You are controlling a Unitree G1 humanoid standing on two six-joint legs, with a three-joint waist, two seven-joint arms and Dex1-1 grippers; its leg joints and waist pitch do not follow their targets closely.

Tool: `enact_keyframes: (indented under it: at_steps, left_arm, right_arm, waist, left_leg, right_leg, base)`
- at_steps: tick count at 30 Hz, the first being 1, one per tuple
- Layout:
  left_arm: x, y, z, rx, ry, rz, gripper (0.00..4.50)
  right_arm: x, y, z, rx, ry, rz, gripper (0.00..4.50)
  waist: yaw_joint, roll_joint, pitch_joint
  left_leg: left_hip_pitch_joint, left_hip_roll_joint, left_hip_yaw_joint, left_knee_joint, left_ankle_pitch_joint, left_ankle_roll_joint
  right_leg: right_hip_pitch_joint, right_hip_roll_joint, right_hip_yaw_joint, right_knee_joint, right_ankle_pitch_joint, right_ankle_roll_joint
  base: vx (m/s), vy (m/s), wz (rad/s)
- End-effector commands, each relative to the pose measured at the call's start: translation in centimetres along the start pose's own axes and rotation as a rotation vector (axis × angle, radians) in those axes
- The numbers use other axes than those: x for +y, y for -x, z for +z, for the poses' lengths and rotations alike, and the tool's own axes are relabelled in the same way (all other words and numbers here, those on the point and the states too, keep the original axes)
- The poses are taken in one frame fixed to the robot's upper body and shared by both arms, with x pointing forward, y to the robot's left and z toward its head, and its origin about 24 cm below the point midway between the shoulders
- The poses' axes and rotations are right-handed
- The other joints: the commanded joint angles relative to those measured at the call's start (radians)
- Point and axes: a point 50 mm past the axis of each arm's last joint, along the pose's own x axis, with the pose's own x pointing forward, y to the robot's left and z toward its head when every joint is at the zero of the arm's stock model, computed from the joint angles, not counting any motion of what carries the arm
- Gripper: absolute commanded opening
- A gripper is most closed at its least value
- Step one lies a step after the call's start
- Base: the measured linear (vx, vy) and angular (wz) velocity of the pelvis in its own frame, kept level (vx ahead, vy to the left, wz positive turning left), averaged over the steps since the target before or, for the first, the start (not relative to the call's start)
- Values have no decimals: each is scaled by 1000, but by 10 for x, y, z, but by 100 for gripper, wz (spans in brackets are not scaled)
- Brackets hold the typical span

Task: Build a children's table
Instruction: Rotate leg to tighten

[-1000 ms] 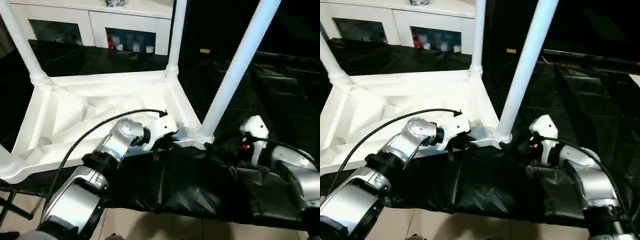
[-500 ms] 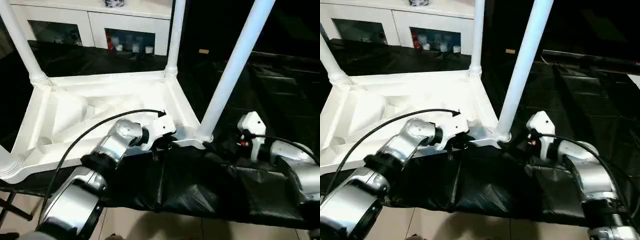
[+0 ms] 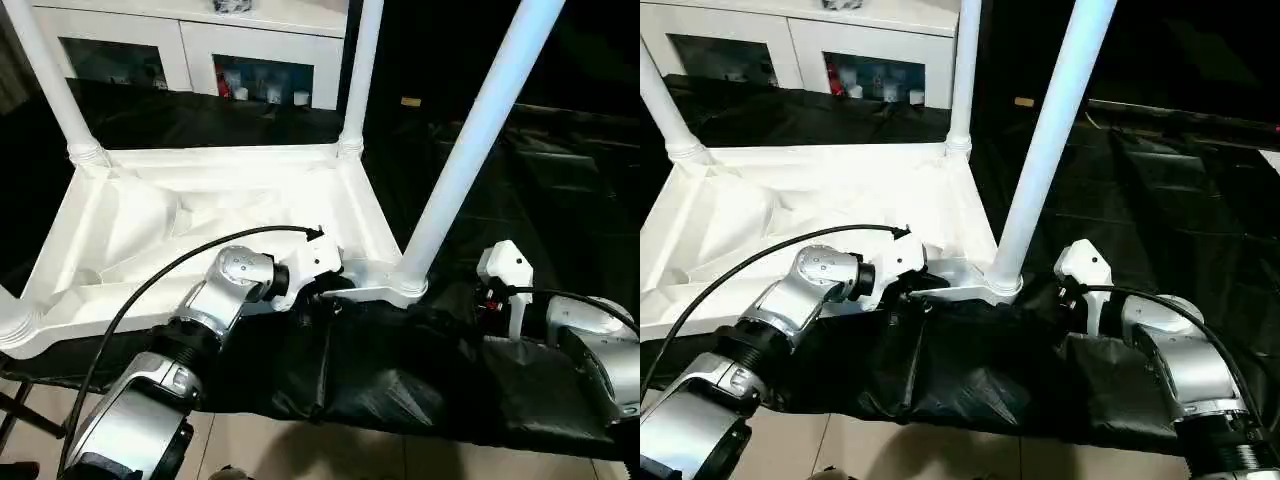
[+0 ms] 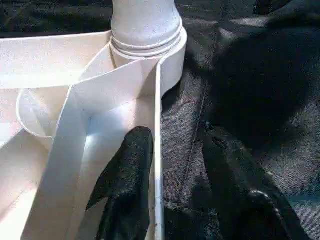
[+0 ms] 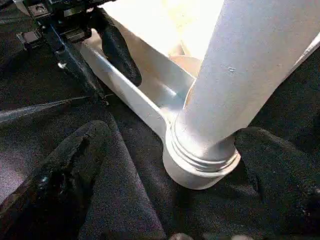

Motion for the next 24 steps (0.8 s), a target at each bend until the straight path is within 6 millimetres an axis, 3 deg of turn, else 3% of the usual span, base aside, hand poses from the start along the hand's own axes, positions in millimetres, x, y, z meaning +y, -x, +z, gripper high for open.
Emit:
enact_keyframes:
  at_steps: [1,7,8,9,12,15,16,17,19,20,21,22,23,24]
  left_arm:
    - [1,2,6,-28,-25,21,226]
    - [9,16,25,-200,-6,146,235]
    - [8,22,24,-205,-3,158,235]
    - [7,25,21,-185,-6,150,235]
    - [2,25,10,-117,-16,124,235]
    - [-1,29,11,-134,4,115,235]
    - [-2,31,12,-144,12,112,235]
    - [-3,35,13,-160,27,107,235]
    - [-8,47,17,-203,67,87,235]
    - [-13,55,18,-223,86,67,235]
    - [-13,55,18,-223,86,67,235]
    - [-21,64,19,-238,105,41,235]
    - [-31,76,19,-250,135,20,235]
    - [-43,89,17,-236,160,3,235]
  right_arm:
    - [3,0,5,-14,20,19,450]
    - [13,5,11,-45,-15,79,450]
    - [14,6,12,-47,-17,85,450]
    - [14,7,11,-46,-17,80,450]
    - [14,7,9,-41,-20,72,450]
    - [20,7,11,-53,-46,121,450]
    - [22,7,12,-57,-52,133,450]
    - [23,5,13,-63,-55,140,450]
    - [27,0,15,-80,-60,153,450]
    - [30,-5,16,-88,-64,158,450]
    - [30,-5,16,-88,-64,158,450]
    - [33,-12,16,-93,-63,163,450]
    - [35,-24,16,-101,-67,151,450]
    - [37,-38,16,-118,-76,138,450]
  waist:
    - [4,-8,-68]
    - [3,-6,-67]
    - [5,-12,-66]
    - [4,-9,-64]
    - [3,-1,-63]
    - [3,1,-65]
    - [4,11,-66]
    - [4,9,-67]
    - [4,24,-67]
    - [2,21,-69]
    - [-2,17,-66]
    - [-2,19,-63]
    - [-5,20,-62]
    - [-14,13,-56]
  left_leg:
    - [-3,18,3,-57,-159,81]
    - [-2,19,2,-58,-177,81]
    - [-2,21,2,-58,-180,81]
    - [-6,22,0,-61,-185,82]
    - [0,20,1,-62,-201,67]
    - [2,22,0,-63,-204,55]
    - [3,23,0,-63,-202,54]
    - [3,24,-1,-63,-197,53]
    - [1,22,-1,-63,-193,50]
    - [3,26,-2,-64,-192,40]
    - [-5,23,-2,-67,-189,44]
    - [2,19,2,-65,-216,43]
    - [-3,20,-1,-68,-218,35]
    - [-8,19,-1,-75,-245,24]
  right_leg:
    - [61,-45,37,-63,-156,-222]
    - [62,-45,36,-64,-167,-229]
    - [64,-45,36,-63,-168,-229]
    - [62,-46,36,-63,-189,-220]
    - [54,-43,37,-72,-253,-189]
    - [54,-42,38,-69,-220,-194]
    - [55,-41,39,-67,-180,-210]
    - [56,-42,39,-63,-161,-216]
    - [57,-41,38,-57,-123,-241]
    - [61,-46,39,-51,-108,-252]
    - [63,-43,38,-53,-114,-252]
    - [56,-37,36,-63,-166,-241]
    - [60,-42,38,-59,-182,-239]
    - [57,-39,36,-65,-250,-221]
  base:
    - [0,0,0]
    - [0,0,0]
    - [0,0,0]
    - [0,0,0]
    - [0,0,0]
    - [0,0,0]
    - [0,0,0]
    - [0,0,0]
    - [0,0,0]
    - [0,0,0]
    - [0,0,0]
    - [0,0,0]
    - [0,0,0]
    - [0,0,0]
